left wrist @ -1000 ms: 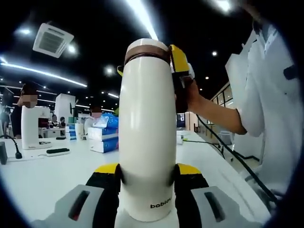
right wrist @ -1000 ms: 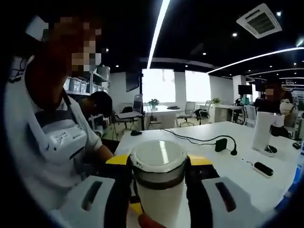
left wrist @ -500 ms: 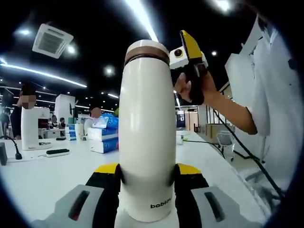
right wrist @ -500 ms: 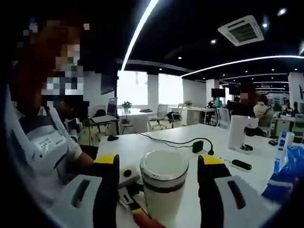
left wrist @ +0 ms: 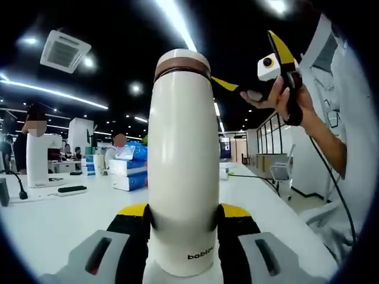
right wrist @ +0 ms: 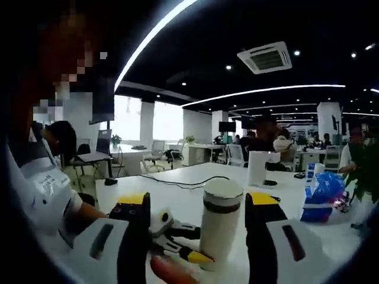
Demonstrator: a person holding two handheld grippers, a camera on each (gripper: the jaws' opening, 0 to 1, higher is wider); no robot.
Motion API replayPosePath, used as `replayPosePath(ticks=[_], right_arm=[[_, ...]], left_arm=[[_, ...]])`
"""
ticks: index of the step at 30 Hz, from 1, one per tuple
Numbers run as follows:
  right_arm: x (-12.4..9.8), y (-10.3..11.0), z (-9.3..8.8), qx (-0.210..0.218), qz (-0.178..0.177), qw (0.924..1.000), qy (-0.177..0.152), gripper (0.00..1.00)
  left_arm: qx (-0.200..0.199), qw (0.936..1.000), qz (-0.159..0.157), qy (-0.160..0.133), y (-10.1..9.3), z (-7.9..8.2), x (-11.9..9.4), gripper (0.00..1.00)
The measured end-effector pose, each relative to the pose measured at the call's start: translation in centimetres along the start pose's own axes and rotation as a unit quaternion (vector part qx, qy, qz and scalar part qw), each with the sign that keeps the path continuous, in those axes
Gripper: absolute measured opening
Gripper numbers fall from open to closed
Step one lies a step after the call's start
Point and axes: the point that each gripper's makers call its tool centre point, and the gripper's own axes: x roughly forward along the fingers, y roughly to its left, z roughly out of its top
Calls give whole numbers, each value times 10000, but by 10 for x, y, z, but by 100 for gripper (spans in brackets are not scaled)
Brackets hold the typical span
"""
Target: Grasp the water cup twist off the cup lid place the cup lid on the table
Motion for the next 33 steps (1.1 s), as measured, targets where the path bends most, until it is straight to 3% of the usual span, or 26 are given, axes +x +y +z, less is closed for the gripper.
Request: replayPosePath(ticks=[2,5,12,16,23,33], right_arm=[[0,6,-9,52,-38,9999,144,66],[3,16,-17,108,-106,9998,109,69],[14,2,-28,-87,-590,9980,192,78],[25,-8,-30,-56,-631,9978,220,80],[48,-29,-22,-35,-676,9977,80,85],[77,-46,-12,438,-507,9977,-126,85]], left_arm=[[3,10000,-1,-1,0,0,0,46],[2,10000,0,0,0,0,0,46],[13,10000,-2,3,0,0,1,46],[18,10000,-3,3,0,0,2,46],[21,10000,-5,-1,0,0,3,46],[23,10000,-6,-2,0,0,2,46]])
